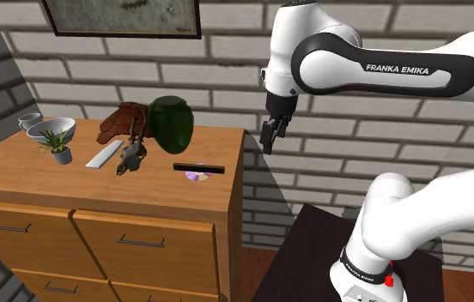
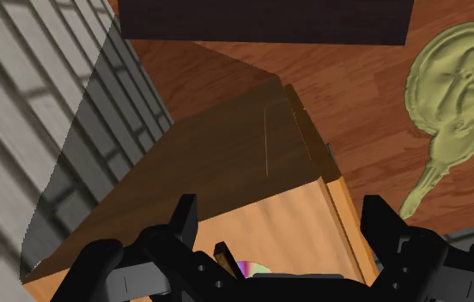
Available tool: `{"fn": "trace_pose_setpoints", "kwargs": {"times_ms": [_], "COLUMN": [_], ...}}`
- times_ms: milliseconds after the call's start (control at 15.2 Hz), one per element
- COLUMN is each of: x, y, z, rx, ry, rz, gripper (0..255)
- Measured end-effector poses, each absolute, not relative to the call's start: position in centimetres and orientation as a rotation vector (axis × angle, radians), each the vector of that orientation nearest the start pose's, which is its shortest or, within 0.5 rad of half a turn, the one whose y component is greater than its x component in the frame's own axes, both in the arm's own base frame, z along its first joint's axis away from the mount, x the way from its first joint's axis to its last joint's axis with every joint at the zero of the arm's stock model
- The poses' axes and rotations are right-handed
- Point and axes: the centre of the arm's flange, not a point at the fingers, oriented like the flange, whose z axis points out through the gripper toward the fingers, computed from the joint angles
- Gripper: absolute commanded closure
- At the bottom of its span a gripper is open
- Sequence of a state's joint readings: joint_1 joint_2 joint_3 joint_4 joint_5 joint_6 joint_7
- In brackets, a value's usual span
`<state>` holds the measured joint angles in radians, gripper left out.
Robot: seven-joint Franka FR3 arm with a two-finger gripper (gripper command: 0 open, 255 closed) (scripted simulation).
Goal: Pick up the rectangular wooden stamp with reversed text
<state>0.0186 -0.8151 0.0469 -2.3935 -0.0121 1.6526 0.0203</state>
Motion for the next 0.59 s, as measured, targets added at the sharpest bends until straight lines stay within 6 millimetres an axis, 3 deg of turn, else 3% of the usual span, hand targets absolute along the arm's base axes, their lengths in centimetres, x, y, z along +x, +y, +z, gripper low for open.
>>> {"fn": "trace_pose_setpoints", "kwargs": {"times_ms": [198, 594], "x": [31.9, 38.5], "y": [2.0, 0.4], "z": [58.1, 54.1], "rx": [-3.179, -3.16], "ry": [-0.079, -0.212], "rz": [-0.116, -0.105], "gripper": [0, 0]}}
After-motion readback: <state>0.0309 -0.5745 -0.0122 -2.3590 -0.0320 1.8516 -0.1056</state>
